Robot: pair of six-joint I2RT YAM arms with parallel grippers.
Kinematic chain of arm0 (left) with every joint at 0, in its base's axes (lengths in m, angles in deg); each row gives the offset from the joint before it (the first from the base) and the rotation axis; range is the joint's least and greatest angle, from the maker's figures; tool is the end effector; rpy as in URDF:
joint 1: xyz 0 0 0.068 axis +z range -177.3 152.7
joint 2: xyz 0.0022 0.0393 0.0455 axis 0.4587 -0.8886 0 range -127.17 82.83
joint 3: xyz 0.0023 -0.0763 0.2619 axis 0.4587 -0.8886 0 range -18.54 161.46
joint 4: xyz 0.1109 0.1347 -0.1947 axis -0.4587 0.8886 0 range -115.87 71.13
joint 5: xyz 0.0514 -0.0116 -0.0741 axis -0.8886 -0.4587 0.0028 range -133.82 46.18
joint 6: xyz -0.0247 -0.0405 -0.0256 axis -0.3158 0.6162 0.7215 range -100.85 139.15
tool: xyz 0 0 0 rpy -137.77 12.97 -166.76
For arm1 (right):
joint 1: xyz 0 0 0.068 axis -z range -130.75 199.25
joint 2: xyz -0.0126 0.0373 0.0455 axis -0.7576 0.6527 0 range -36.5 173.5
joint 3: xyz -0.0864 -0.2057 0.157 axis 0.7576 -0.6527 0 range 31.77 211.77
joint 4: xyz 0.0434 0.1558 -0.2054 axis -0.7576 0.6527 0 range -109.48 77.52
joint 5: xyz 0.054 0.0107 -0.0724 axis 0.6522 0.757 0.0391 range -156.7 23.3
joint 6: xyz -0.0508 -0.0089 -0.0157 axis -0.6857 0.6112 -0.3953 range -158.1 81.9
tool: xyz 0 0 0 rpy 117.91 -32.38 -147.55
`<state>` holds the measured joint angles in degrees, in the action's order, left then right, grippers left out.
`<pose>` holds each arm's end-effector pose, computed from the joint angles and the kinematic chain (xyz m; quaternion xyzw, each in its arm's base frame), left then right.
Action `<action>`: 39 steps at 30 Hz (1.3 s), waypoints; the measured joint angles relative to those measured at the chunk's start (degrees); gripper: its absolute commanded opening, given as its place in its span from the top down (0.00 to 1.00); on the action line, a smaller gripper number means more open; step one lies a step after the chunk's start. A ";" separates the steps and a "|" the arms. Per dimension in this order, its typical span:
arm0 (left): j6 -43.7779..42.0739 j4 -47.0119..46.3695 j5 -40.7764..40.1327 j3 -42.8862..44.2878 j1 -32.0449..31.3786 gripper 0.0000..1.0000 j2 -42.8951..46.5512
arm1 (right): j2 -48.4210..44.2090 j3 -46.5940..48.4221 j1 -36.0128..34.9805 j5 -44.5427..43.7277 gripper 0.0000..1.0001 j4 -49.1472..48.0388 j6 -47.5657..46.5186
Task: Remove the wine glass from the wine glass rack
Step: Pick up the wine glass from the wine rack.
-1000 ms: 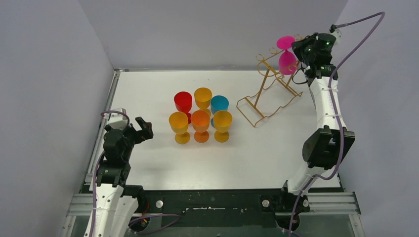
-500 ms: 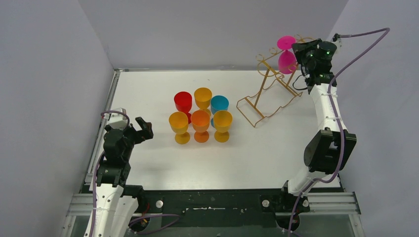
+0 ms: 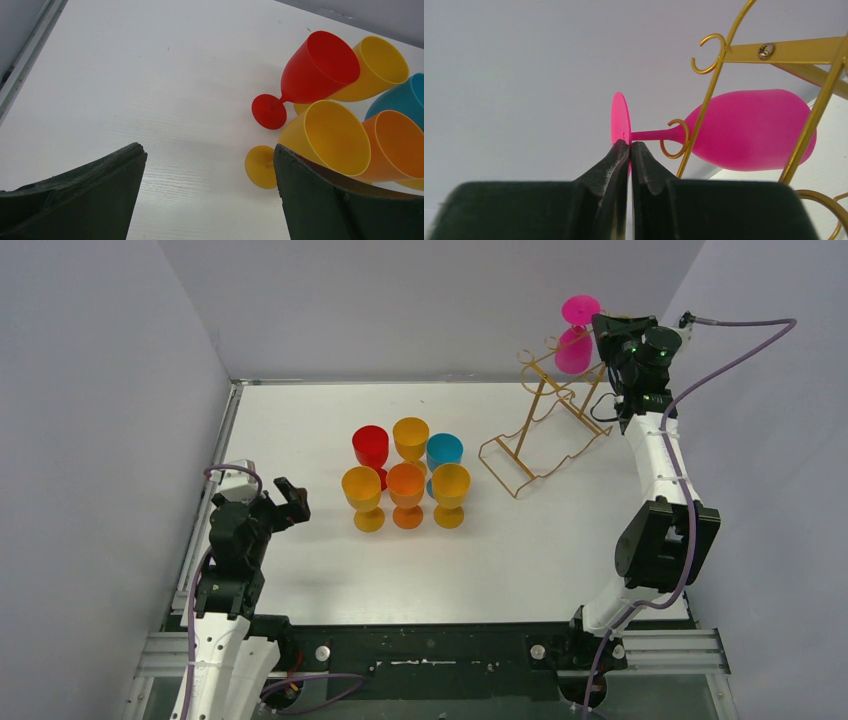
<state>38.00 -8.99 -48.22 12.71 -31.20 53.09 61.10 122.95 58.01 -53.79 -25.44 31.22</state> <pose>0.1396 -0.0068 0.2819 -0.1265 0.7850 -0.0895 0.5998 0.4102 -0.0552 0.4064 0.3829 0.5978 0.4218 0.5640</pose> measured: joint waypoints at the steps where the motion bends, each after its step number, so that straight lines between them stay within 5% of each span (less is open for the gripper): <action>1: 0.00 0.00 0.00 0.00 0.00 0.03 0.00 | 0.00 -0.02 0.00 0.07 1.00 -0.35 0.37; 24: 0.00 0.00 0.00 -0.02 0.00 0.03 0.04 | 5.44 8.00 -2.60 0.74 1.00 3.13 -0.87; 39: 0.00 0.00 0.00 -0.02 0.00 0.03 0.07 | 5.44 9.42 -3.82 11.06 1.00 4.31 -5.14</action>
<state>38.00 -8.99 -48.22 12.68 -31.20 53.16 66.54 132.37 54.18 -42.73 -21.13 26.08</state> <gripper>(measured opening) 0.974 0.049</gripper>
